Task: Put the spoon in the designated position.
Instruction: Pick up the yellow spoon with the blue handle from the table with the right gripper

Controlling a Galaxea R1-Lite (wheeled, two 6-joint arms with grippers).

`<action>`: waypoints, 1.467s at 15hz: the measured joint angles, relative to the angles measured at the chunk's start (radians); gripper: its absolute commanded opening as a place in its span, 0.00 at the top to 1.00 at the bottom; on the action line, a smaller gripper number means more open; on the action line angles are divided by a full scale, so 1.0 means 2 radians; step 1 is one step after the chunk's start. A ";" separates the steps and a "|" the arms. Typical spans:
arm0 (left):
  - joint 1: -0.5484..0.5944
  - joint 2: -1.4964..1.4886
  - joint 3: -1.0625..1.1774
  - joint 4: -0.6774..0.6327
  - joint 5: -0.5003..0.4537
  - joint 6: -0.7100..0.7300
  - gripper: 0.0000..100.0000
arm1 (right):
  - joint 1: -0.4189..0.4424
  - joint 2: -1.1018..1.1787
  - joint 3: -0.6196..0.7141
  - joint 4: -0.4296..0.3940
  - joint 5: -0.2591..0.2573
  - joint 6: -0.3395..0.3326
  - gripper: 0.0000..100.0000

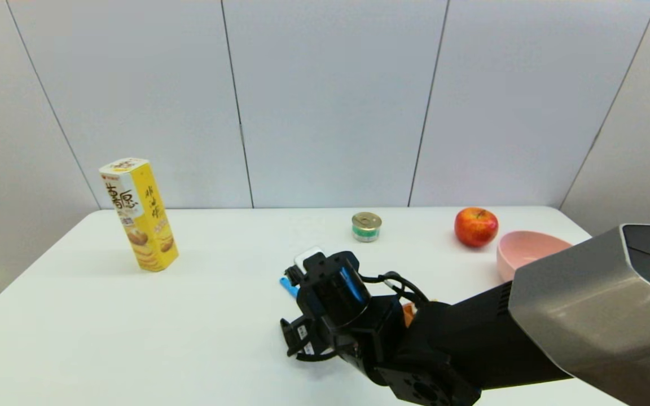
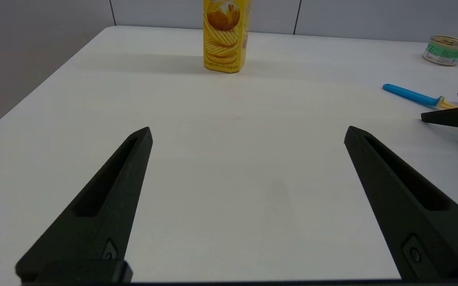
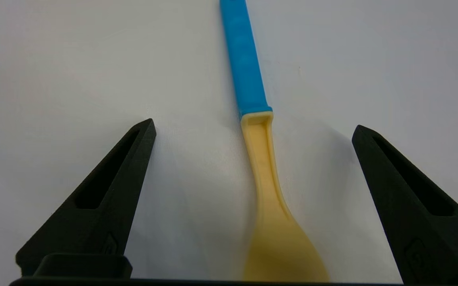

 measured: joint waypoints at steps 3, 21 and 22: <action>0.000 0.000 0.000 0.000 0.000 0.000 0.00 | 0.000 -0.001 0.002 0.000 0.002 0.010 0.00; 0.000 0.000 0.000 0.000 0.000 0.000 0.00 | -0.002 -0.002 -0.017 0.001 -0.003 0.010 1.00; 0.000 0.000 0.000 0.000 0.000 0.000 0.00 | -0.002 -0.003 -0.018 0.001 -0.003 0.010 1.00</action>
